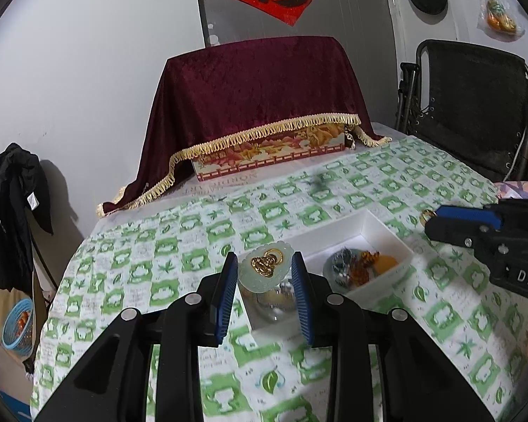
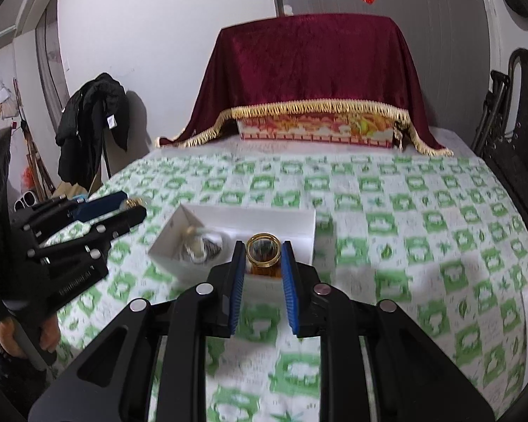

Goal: Organize jewelry
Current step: 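Carry the jade pendant and gold ring over the white box, then open the left tool to drop the pendant while the right tool releases the ring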

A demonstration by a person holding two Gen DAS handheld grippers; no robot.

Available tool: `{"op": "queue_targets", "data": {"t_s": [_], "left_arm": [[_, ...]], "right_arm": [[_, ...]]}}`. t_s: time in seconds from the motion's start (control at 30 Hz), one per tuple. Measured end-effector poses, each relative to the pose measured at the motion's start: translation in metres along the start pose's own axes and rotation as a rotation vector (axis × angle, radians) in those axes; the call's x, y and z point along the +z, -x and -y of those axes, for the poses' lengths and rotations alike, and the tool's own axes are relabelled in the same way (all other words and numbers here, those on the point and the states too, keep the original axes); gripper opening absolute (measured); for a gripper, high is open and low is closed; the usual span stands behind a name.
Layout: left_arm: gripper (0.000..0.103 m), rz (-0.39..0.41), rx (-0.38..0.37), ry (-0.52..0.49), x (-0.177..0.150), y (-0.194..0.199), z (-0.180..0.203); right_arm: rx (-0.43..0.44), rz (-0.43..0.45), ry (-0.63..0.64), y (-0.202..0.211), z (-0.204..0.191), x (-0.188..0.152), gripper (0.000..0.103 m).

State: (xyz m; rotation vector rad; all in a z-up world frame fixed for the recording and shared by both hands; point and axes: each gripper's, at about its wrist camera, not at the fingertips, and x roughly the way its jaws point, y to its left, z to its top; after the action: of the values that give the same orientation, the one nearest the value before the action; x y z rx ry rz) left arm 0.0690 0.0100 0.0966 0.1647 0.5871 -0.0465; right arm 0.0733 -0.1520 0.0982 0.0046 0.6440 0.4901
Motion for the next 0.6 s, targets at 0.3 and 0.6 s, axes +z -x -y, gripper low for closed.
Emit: {"op": "queue_targets", "data": {"t_s": [0.3,0.6], "left_arm": [[0.032,-0.063,-0.023,-0.001,-0.001,-0.033,0.004],[0.049,-0.145,-0.033,0.046,-0.009,-0.066,-0.003]], "right_arm": [[0.019,-0.048,0.001,-0.043,-0.003,0.005,0.02],[0.001,-0.05,-0.069,-0.064,0.016,-0.001,0.033]]}}
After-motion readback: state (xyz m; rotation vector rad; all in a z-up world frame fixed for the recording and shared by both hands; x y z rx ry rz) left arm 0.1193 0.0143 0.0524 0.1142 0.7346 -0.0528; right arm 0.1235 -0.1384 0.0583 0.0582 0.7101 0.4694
